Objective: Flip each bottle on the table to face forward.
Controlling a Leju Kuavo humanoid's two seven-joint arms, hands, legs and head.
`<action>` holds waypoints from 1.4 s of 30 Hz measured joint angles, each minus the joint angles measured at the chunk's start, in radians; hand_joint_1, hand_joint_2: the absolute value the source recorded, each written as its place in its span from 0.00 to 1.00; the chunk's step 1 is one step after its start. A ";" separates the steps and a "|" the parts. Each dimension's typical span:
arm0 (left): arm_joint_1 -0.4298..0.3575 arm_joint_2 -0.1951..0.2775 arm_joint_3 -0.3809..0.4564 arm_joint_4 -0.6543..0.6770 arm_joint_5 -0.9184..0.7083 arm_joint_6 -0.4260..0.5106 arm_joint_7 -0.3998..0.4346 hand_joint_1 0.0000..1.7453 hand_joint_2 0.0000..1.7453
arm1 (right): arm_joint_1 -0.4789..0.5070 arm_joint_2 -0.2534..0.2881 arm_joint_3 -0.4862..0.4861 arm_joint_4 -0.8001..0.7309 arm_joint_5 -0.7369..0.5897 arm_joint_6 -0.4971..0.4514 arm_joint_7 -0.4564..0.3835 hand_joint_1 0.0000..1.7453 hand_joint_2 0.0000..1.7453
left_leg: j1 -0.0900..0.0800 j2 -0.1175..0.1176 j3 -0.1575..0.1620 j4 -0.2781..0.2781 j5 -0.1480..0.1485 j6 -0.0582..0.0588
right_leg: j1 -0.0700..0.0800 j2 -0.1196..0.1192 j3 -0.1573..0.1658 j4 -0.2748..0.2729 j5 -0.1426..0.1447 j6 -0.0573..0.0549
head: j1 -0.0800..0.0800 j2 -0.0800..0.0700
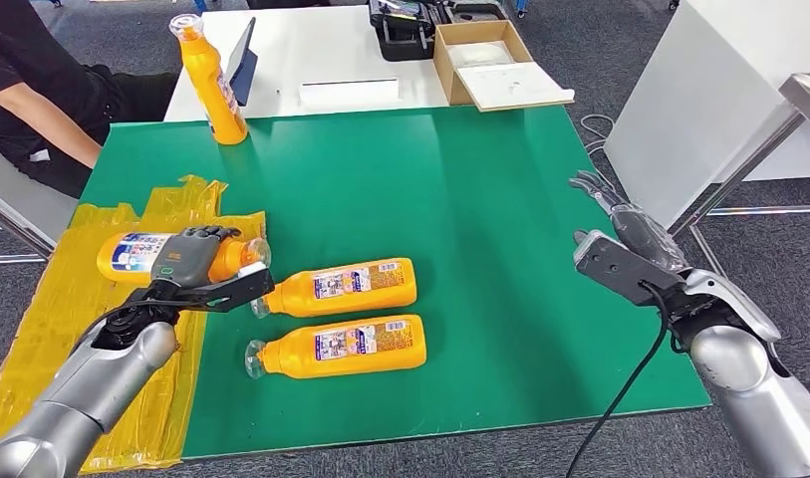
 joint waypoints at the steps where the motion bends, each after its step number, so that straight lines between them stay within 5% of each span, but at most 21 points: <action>1: 0.000 -0.002 -0.009 0.018 0.010 0.001 -0.003 0.67 1.00 | -0.002 0.003 0.004 0.001 0.002 0.001 0.002 0.00 0.00 | 0.000 0.000 0.000 0.000 0.000 0.000 | 0.000 0.000 0.000 0.000 0.000 0.000 | 0.000 0.000; 3: 0.001 -0.008 -0.023 0.048 0.028 0.001 -0.007 0.17 1.00 | -0.007 0.008 0.013 0.004 0.005 0.005 0.005 0.00 0.00 | 0.000 0.000 0.000 0.000 0.000 0.000 | 0.000 0.000 0.000 0.000 0.000 0.000 | 0.000 0.000; 4: 0.002 -0.011 -0.028 0.062 0.037 0.000 -0.007 0.00 1.00 | -0.010 0.011 0.018 0.006 0.006 0.009 0.005 0.00 0.00 | 0.000 0.000 0.000 0.000 0.000 0.000 | 0.000 0.000 0.000 0.000 0.000 0.000 | 0.000 0.000; 8: 0.002 -0.031 -0.039 0.118 0.078 -0.006 -0.002 0.00 0.00 | -0.030 0.020 0.039 0.019 0.006 0.023 0.006 0.00 0.00 | 0.000 0.000 0.000 0.000 0.000 0.000 | 0.000 0.000 0.000 0.000 0.000 0.000 | 0.000 0.000; 23: -0.001 -0.061 0.065 0.202 0.179 0.050 -0.003 0.00 0.00 | -0.061 0.052 0.103 0.042 0.027 0.053 0.007 0.00 0.00 | 0.000 0.000 0.001 0.000 0.000 0.000 | 0.000 0.000 0.001 0.000 0.000 0.000 | 0.000 0.000; 30: 0.029 -0.086 0.223 0.047 0.389 0.119 -0.038 0.00 0.00 | -0.025 0.065 0.121 0.007 0.057 0.056 -0.028 0.00 0.00 | 0.000 -0.001 0.001 0.000 0.000 0.000 | 0.000 0.000 0.001 0.000 0.000 0.000 | 0.000 0.000; 34: 0.064 -0.104 0.323 -0.107 0.675 0.118 -0.067 0.00 0.00 | 0.003 0.070 0.137 -0.035 0.088 0.045 -0.055 0.00 1.00 | 0.000 0.000 0.001 0.000 0.000 0.000 | 0.000 0.000 0.001 0.000 0.000 0.000 | 0.000 0.000; 38: 0.120 -0.115 0.427 -0.324 0.972 0.125 -0.096 0.00 0.00 | 0.022 0.079 0.194 -0.081 0.185 -0.001 -0.056 0.00 1.00 | 0.000 0.003 0.001 0.000 0.000 0.000 | 0.001 0.001 0.000 0.000 0.000 0.000 | 0.000 0.000; 42: 0.170 -0.115 0.474 -0.492 1.033 0.130 -0.109 0.00 0.00 | 0.034 0.099 0.263 -0.115 0.249 -0.044 -0.031 0.00 1.00 | 0.001 0.002 0.001 0.000 -0.001 -0.001 | 0.001 0.000 0.000 0.000 -0.001 -0.001 | 0.000 0.000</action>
